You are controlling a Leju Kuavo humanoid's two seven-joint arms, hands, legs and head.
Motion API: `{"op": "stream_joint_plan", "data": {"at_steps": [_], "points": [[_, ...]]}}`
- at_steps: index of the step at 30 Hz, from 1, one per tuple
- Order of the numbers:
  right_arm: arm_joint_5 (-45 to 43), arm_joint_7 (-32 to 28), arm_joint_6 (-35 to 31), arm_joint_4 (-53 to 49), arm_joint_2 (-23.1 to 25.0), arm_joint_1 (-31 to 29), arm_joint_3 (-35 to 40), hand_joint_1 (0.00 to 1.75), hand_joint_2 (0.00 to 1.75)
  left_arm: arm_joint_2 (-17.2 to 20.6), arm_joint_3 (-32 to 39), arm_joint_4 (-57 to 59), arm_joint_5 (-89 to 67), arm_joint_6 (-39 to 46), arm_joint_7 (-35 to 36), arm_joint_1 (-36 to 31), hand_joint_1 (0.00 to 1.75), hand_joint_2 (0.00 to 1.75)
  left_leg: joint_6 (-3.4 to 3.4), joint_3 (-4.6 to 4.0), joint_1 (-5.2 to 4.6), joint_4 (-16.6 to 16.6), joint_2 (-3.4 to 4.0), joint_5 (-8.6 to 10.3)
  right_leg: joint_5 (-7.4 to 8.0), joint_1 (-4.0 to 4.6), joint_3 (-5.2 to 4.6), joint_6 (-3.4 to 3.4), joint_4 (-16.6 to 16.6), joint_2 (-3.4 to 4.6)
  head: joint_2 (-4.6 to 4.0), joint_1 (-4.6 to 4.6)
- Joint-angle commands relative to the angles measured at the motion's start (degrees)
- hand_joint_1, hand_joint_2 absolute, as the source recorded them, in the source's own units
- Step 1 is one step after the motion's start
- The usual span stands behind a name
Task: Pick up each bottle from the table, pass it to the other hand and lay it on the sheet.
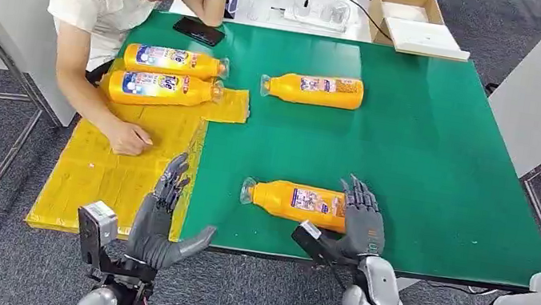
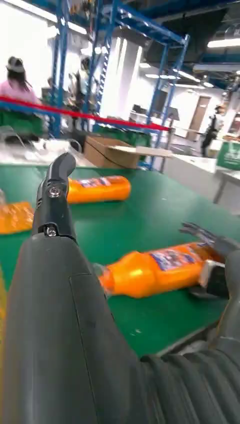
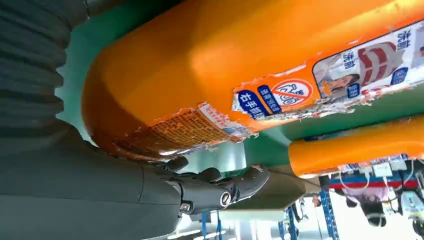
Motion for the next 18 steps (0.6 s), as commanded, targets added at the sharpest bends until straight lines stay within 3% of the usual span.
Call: {"op": "stream_joint_plan", "data": {"at_steps": [1, 5, 7, 18], "points": [[-1.88, 3.74, 6.17, 5.59, -0.13, -3.86, 2.83, 0.0, 1.75, 1.72, 1.98, 1.73, 1.79, -3.12, 2.38, -0.42, 0.0, 1.75, -0.13, 0.34, 0.06, -0.08, 0.12, -0.09, -0.07, 0.08, 0.32, -0.14, -0.08, 0.01, 0.0, 0.0], [-3.18, 4.71, 8.4, 6.32, -0.95, -4.47, 2.6, 0.0, 1.75, 1.4, 2.15, 2.13, 1.76, -3.46, 2.81, -0.67, 0.0, 1.75, -0.14, 0.36, 0.07, -0.05, 0.1, -0.1, -0.08, 0.09, 0.35, -0.16, -0.07, 0.0, 0.0, 0.02], [-5.96, 1.47, 9.7, 8.64, -1.16, -5.79, 1.84, 0.0, 1.75, 1.22, 1.84, 3.28, 1.44, -3.29, 2.55, -1.76, 0.0, 1.75, -0.1, 0.3, 0.04, -0.08, 0.03, -0.04, -0.04, 0.06, 0.29, -0.12, -0.09, -0.05, 0.0, 0.0], [-6.24, 1.05, 9.65, 9.18, -1.29, -6.14, 1.91, 0.0, 1.75, 1.18, 1.81, 3.71, 1.43, -3.26, 2.51, -2.17, 0.0, 1.75, -0.08, 0.36, 0.02, -0.06, 0.0, -0.03, -0.03, 0.04, 0.35, -0.09, -0.07, -0.07, 0.0, 0.0]]}}
